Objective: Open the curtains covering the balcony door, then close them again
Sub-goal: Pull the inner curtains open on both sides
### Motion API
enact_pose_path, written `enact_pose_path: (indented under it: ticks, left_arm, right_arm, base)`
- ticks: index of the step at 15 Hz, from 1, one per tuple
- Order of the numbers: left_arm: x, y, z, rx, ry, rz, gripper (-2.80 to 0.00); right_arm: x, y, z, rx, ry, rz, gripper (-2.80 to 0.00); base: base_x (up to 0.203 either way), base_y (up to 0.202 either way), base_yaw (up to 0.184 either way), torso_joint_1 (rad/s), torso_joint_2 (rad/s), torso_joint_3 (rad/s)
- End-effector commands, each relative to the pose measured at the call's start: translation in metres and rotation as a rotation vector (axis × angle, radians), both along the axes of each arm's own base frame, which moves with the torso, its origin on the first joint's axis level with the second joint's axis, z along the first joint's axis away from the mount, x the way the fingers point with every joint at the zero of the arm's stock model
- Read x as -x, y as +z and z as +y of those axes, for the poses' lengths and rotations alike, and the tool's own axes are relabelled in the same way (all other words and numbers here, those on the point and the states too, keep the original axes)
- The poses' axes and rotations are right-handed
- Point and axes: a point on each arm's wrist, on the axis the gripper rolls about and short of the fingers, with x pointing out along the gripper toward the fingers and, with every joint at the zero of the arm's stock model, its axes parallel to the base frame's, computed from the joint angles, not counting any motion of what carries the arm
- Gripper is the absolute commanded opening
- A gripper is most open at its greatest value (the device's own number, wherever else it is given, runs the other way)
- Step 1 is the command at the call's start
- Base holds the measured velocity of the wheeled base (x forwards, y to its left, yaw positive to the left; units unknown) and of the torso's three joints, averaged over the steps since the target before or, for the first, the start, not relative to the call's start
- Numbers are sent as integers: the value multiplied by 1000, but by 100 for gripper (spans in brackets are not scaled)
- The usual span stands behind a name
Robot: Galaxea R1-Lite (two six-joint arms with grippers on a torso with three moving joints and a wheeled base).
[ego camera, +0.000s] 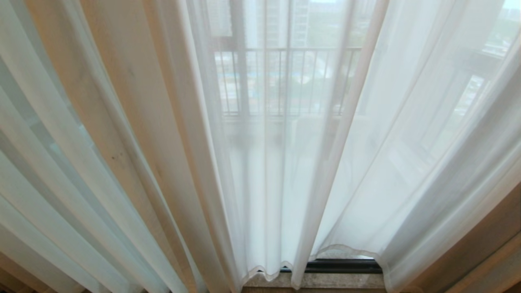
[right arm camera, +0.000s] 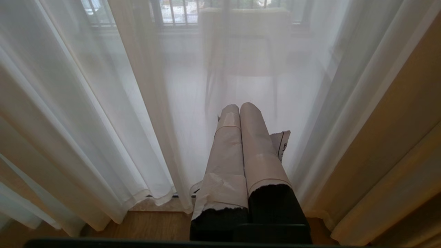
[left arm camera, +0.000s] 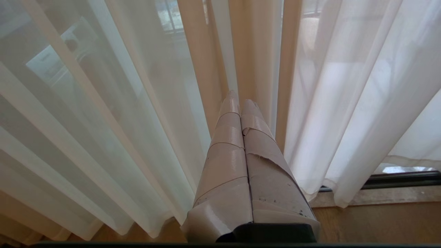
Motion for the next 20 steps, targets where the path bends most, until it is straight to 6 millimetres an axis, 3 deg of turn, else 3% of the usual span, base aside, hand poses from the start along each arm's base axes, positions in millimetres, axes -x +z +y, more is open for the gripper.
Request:
enact_pose_path:
  ticks: [1,20]
  left_arm:
    - [0,0,0,-1,0,-1,-280]
    - [0,0,0,6,3,1,-280]
  right_arm:
    - [0,0,0,0,0,0,-280]
    - [0,0,0,0,0,0,-280]
  base:
    - [0,0,0,0,0,0]
    - [0,0,0,0,0,0]
